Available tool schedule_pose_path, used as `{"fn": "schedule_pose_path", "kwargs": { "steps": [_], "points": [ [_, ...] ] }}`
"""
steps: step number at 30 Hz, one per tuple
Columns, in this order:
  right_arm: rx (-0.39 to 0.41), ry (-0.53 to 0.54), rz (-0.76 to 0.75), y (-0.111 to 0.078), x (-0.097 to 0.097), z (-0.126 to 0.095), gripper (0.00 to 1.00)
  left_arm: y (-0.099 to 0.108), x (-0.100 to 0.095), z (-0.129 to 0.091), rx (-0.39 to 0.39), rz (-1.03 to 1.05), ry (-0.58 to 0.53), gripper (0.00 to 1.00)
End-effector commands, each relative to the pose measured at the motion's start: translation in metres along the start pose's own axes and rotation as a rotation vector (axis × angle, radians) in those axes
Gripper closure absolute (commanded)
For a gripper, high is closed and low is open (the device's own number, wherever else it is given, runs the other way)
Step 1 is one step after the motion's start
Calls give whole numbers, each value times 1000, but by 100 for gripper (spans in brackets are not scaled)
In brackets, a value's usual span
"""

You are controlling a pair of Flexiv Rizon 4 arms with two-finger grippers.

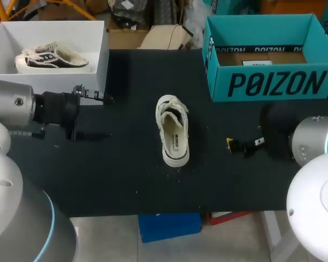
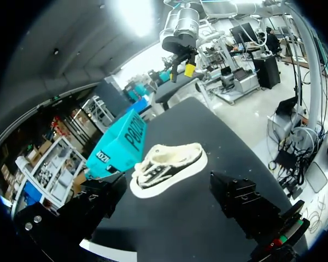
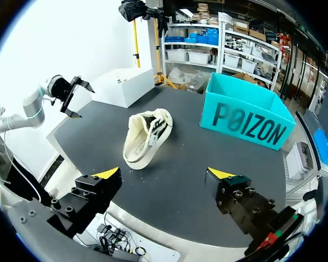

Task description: Take the shoe out of the shoebox, open the shoe tongue, remove and reinsert the insole, then place the shoe into the shoebox

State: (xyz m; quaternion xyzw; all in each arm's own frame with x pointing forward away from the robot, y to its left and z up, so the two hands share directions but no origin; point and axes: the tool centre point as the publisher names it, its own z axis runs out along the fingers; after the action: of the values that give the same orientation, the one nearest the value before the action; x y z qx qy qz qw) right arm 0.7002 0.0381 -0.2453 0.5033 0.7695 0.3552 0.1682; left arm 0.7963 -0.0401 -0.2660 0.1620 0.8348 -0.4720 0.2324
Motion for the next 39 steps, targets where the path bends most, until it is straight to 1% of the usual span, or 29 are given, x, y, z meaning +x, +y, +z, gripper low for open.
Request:
{"fn": "schedule_pose_path", "kwargs": {
  "steps": [1,2,18,21,23,26,32,33,34,36,37,39],
  "points": [
    [79,-57,43,21,19,32,0,0,1,1,-3,2,-4,0],
    [107,-63,51,23,22,38,0,0,1,1,-3,2,-4,0],
    [107,-63,51,23,22,38,0,0,1,1,-3,2,-4,0],
    [142,-81,90,27,26,50,0,0,1,1,-3,2,-4,0],
    [190,-91,115,31,33,58,0,0,1,1,-3,2,-4,0],
    [230,-99,153,34,37,69,0,0,1,1,-3,2,-4,0],
    [267,-130,218,43,41,95,0,0,1,1,-3,2,-4,0],
    [278,-128,220,44,42,101,2,0,1,1,-3,2,-4,0],
    [289,-127,222,44,44,106,0,0,1,1,-3,2,-4,0],
    [297,-128,233,45,46,116,0,0,1,1,-3,2,-4,0],
    [297,-123,241,46,48,125,2,0,1,1,-3,2,-4,0],
    [300,-114,247,49,52,140,0,0,1,1,-3,2,-4,0]
  ]
}}
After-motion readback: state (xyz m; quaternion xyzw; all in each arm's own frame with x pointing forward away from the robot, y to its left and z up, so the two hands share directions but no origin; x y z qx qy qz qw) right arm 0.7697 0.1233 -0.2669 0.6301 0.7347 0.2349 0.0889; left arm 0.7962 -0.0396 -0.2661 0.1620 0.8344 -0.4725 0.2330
